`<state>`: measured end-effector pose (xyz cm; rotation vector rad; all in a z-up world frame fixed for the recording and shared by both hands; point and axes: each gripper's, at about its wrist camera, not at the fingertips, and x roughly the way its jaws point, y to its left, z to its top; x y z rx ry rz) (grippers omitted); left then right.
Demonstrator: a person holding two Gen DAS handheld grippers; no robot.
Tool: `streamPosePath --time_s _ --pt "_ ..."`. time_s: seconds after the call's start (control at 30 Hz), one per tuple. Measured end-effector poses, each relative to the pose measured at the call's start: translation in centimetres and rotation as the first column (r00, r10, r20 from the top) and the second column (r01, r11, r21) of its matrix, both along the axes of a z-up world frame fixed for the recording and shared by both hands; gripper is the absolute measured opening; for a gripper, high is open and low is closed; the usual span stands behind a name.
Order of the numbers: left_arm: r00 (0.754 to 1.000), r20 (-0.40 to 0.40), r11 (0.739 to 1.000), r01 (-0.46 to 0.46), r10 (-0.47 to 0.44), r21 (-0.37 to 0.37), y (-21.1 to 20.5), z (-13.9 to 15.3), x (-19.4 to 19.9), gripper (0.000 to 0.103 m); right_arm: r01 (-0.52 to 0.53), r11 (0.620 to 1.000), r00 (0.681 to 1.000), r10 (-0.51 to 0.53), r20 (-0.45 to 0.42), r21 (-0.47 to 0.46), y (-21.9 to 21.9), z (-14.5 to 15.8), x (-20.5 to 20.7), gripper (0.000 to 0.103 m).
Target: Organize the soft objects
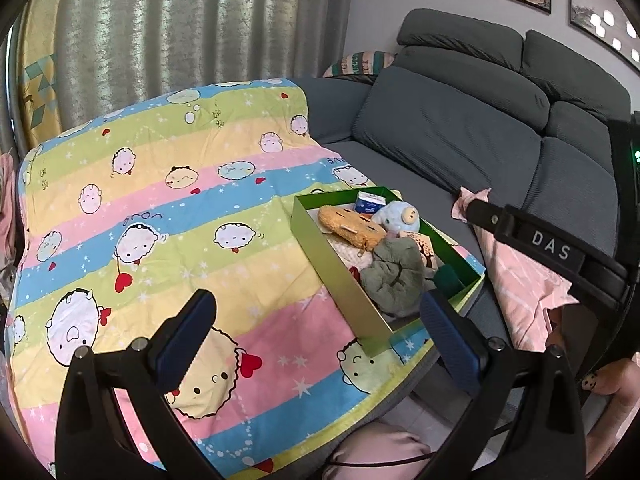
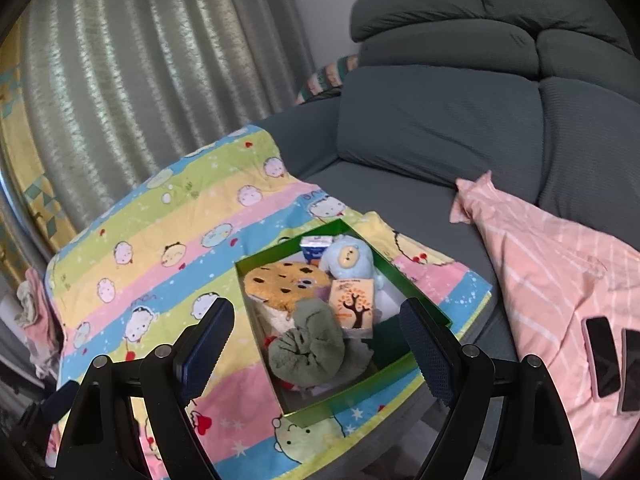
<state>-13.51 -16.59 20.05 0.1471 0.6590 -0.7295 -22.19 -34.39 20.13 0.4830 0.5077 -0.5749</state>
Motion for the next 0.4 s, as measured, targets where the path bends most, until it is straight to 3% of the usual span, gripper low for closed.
streamPosePath --time_s 0.4 --pt "1.0 -0.024 1.0 0.012 -0.011 0.028 -0.29 -0.79 -0.24 0.102 0.004 1.0 1.0 -0.004 -0.009 -0.013 0.68 0.06 0.21 0.085"
